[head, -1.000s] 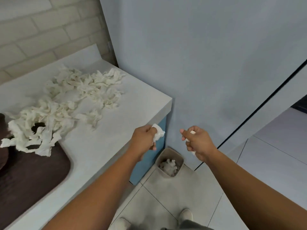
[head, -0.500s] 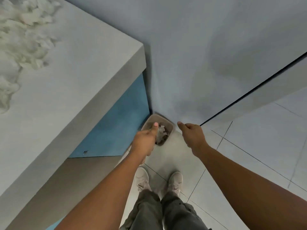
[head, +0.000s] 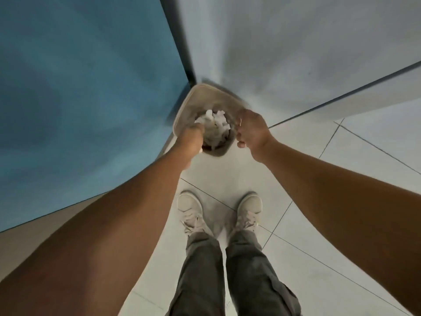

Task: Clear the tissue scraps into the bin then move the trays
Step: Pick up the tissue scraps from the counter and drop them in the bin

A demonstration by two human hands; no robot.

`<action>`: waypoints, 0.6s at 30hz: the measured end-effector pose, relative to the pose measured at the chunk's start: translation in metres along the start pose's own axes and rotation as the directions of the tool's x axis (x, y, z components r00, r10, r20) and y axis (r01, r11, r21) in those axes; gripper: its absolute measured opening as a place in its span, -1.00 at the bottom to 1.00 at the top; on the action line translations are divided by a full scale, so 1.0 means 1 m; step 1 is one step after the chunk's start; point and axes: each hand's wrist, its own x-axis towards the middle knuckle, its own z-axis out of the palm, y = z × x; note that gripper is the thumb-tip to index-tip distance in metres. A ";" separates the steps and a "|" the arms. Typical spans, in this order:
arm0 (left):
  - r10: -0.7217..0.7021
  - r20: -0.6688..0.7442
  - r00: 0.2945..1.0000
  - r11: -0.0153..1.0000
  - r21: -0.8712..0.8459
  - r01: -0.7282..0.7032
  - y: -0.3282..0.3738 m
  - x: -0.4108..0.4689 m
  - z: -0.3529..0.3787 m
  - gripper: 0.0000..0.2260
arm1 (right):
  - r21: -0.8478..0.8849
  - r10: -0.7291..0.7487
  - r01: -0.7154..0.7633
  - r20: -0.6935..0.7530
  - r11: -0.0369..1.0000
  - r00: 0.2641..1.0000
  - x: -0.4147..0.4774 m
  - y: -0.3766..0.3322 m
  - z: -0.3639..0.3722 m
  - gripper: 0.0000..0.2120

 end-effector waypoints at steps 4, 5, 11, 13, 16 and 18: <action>0.162 -0.008 0.987 0.974 0.164 -0.159 0.000 0.062 0.012 -0.76 | 0.135 0.105 -0.110 0.047 0.985 0.993 0.044 0.018 0.003 -0.83; 0.179 -0.009 0.984 0.965 0.196 -0.173 0.001 0.072 0.014 -0.69 | 0.077 0.070 -0.074 0.057 0.994 0.996 0.053 0.024 0.002 -0.84; 0.220 -0.089 0.971 0.949 0.248 -0.192 -0.009 0.093 0.014 -0.52 | -0.147 -0.111 0.118 0.055 0.982 0.992 0.087 0.035 0.006 -0.61; 0.260 -0.112 0.959 0.952 0.196 -0.235 -0.014 0.090 0.011 -0.58 | -0.152 -0.158 0.164 0.056 0.975 0.986 0.093 0.028 0.011 -0.62; 0.305 -0.126 0.944 0.946 0.159 -0.284 -0.020 0.081 0.000 -0.64 | -0.172 -0.157 0.158 0.019 0.972 0.987 0.097 0.011 0.029 -0.65; 0.317 -0.127 0.940 0.941 0.165 -0.295 -0.024 0.074 -0.008 -0.66 | -0.146 -0.059 0.064 0.037 0.987 0.998 0.105 0.006 0.039 -0.66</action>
